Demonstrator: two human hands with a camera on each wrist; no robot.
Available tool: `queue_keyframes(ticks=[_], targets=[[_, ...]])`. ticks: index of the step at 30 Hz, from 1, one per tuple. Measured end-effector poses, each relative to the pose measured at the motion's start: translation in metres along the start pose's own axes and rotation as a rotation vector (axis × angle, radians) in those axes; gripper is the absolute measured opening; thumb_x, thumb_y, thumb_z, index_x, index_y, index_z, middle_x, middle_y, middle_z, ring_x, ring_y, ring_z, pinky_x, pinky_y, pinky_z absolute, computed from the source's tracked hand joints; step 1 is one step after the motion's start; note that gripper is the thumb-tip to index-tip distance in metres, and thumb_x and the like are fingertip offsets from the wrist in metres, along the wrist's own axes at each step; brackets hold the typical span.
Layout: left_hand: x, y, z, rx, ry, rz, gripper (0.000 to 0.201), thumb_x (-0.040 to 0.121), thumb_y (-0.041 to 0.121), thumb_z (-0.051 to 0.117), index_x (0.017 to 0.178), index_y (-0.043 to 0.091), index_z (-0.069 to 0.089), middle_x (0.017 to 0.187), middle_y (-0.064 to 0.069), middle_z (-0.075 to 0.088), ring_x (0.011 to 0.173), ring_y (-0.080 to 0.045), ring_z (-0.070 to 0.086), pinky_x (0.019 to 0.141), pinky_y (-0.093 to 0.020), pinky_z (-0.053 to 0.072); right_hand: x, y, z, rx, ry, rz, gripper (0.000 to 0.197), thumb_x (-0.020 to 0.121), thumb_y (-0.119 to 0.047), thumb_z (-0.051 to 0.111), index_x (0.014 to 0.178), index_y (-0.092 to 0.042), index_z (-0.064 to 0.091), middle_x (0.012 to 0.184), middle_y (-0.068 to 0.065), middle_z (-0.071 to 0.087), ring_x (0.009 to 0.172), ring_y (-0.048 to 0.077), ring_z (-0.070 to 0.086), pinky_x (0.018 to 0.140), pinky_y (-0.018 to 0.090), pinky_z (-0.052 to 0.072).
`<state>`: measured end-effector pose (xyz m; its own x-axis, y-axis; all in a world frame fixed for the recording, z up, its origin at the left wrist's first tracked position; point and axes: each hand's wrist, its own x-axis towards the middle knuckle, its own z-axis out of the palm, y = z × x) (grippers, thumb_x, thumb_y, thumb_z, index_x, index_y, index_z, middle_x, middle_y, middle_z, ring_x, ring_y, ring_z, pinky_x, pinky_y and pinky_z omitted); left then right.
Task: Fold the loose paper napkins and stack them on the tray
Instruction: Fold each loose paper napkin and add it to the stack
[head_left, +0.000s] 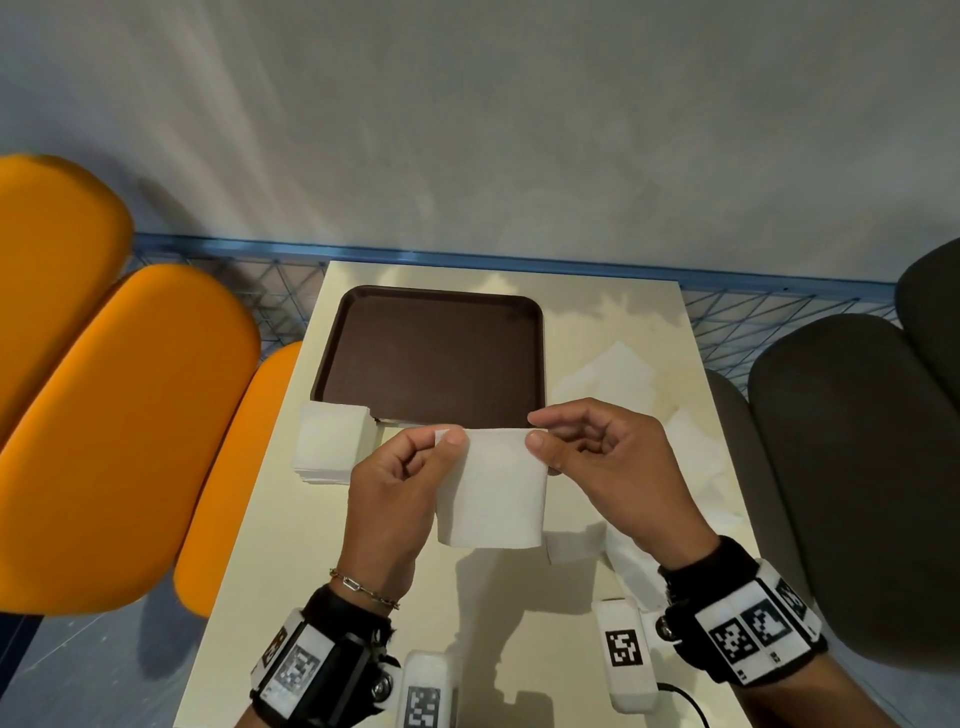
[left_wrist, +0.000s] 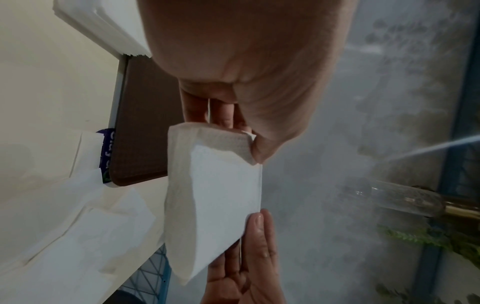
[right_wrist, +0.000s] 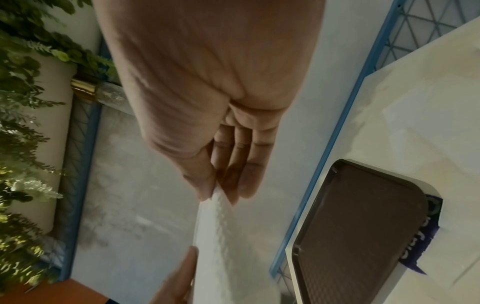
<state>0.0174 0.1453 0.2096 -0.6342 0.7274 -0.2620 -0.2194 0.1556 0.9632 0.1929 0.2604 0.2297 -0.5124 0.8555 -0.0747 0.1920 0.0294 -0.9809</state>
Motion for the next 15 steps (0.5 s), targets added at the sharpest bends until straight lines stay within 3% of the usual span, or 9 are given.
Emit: queue_keyframes(ticks=[3,7,11,15], targets=[[-0.0003,-0.0007,-0.0015,-0.041,0.005,-0.015,0.01,0.096,0.026,0.072,0.1,0.019,0.078,0.085,0.011,0.077,0.072,0.004,0.064,0.062,-0.019,0.052,-0.002,-0.0034,-0.0015,0.007,0.0,-0.01,0.019,0.087,-0.021,0.086,0.105,-0.028,0.083,0.091,-0.001,0.082,0.081,0.018,0.075,0.088,0.042,0.064],[-0.002,-0.0011,-0.0008,-0.066,-0.005,-0.009,0.011,0.096,0.024,0.071,0.099,0.018,0.079,0.087,0.003,0.078,0.075,-0.003,0.066,0.062,-0.024,0.053,-0.0016,-0.0047,-0.0014,0.126,0.06,0.018,0.021,0.086,-0.013,0.086,0.105,-0.022,0.084,0.093,0.004,0.083,0.087,0.022,0.077,0.09,0.039,0.064],[-0.003,-0.0034,0.0025,-0.052,-0.029,0.0,0.01,0.097,0.022,0.07,0.099,0.017,0.079,0.087,0.004,0.078,0.073,-0.004,0.068,0.058,-0.023,0.054,0.0012,-0.003,-0.0014,0.262,0.064,0.103,0.029,0.09,-0.008,0.08,0.115,-0.022,0.081,0.099,0.006,0.083,0.096,0.022,0.078,0.089,0.033,0.061],[-0.0043,-0.0099,0.0023,-0.031,-0.031,-0.009,0.01,0.098,0.023,0.069,0.095,0.023,0.079,0.089,0.005,0.078,0.074,-0.007,0.069,0.057,-0.026,0.054,0.0021,0.0045,0.0011,0.288,0.058,0.153,0.035,0.094,-0.007,0.076,0.125,-0.023,0.077,0.101,0.006,0.082,0.099,0.022,0.076,0.091,0.035,0.062]])
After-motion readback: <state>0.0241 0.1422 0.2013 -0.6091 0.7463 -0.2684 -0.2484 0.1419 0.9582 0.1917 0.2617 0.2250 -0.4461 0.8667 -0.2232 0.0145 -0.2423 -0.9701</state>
